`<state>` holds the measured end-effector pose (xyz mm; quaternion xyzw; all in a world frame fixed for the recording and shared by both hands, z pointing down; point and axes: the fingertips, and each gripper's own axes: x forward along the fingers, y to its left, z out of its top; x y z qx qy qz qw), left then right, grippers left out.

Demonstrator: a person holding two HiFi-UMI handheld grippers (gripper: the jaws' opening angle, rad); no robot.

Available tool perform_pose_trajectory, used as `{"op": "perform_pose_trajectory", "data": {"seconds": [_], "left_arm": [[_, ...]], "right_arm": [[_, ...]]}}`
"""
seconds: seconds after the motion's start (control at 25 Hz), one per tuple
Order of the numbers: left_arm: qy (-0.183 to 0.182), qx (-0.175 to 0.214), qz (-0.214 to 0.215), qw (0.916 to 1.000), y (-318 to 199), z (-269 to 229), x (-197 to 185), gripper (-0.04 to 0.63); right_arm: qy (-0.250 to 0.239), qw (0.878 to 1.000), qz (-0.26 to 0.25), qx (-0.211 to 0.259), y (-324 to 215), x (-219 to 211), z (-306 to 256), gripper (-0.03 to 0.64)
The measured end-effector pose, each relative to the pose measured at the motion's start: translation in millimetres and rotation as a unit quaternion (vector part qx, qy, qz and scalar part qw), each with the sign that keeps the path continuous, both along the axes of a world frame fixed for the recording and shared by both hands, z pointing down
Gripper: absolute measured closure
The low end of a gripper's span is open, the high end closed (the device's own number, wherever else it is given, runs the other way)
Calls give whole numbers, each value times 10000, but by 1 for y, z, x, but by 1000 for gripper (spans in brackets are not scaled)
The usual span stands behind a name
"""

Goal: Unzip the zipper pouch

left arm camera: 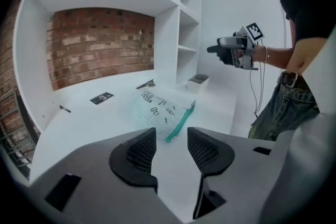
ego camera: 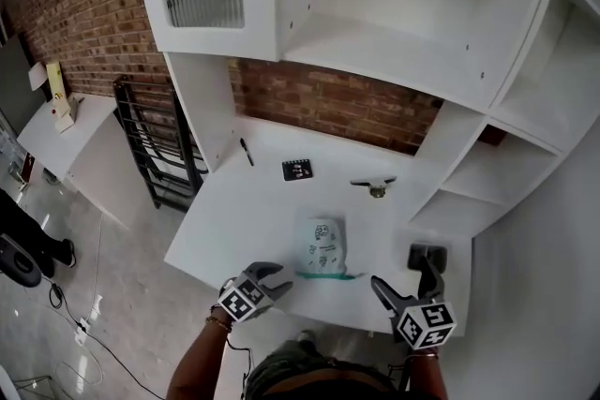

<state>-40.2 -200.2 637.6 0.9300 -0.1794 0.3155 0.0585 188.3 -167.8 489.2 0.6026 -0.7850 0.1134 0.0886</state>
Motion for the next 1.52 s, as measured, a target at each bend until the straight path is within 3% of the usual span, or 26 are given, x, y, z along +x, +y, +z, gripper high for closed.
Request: {"op": "perform_pose_trajectory", "data": {"seconds": [0.12, 0.32, 0.56, 0.68, 0.84, 1.0, 1.08, 1.2, 1.28, 1.36, 1.44, 1.52], "left_arm": [[-408, -9, 423, 9983, -13, 29, 12, 410], [-496, -295, 820, 9950, -27, 49, 32, 420], [-817, -277, 1101, 9902, -42, 67, 40, 425], [-779, -363, 1179, 9893, -45, 69, 46, 461], [-583, -659, 1035, 9907, -44, 74, 53, 580], [-268, -1019, 705, 9919, -45, 67, 57, 588], [-336, -961, 704, 9923, -46, 66, 55, 586], [-795, -343, 901, 9922, -51, 69, 44, 586], [-1213, -146, 1315, 9838, -48, 72, 34, 576], [-1583, -32, 1904, 9689, -40, 75, 26, 468], [-1987, 248, 2700, 9418, -29, 81, 24, 405], [-2351, 714, 3495, 9042, -23, 85, 28, 394]], "right_arm": [[-7, 9999, 155, -44, -6, 9, 5, 63], [-7, 9990, 432, -125, -11, 26, 12, 63], [27, 9981, 563, -260, -17, 38, 17, 63], [36, 9981, 571, -239, -24, 39, 16, 63], [69, 9982, 553, -212, -31, 37, 17, 63], [77, 9986, 478, -221, -36, 33, 19, 63], [63, 9988, 433, -202, -39, 29, 19, 63], [80, 9992, 352, -188, -42, 24, 19, 63], [133, 9993, 297, -188, -42, 22, 19, 63], [205, 9993, 261, -194, -41, 22, 19, 63], [248, 9991, 252, -231, -40, 24, 20, 63], [246, 9990, 285, -246, -40, 28, 20, 63]]}}
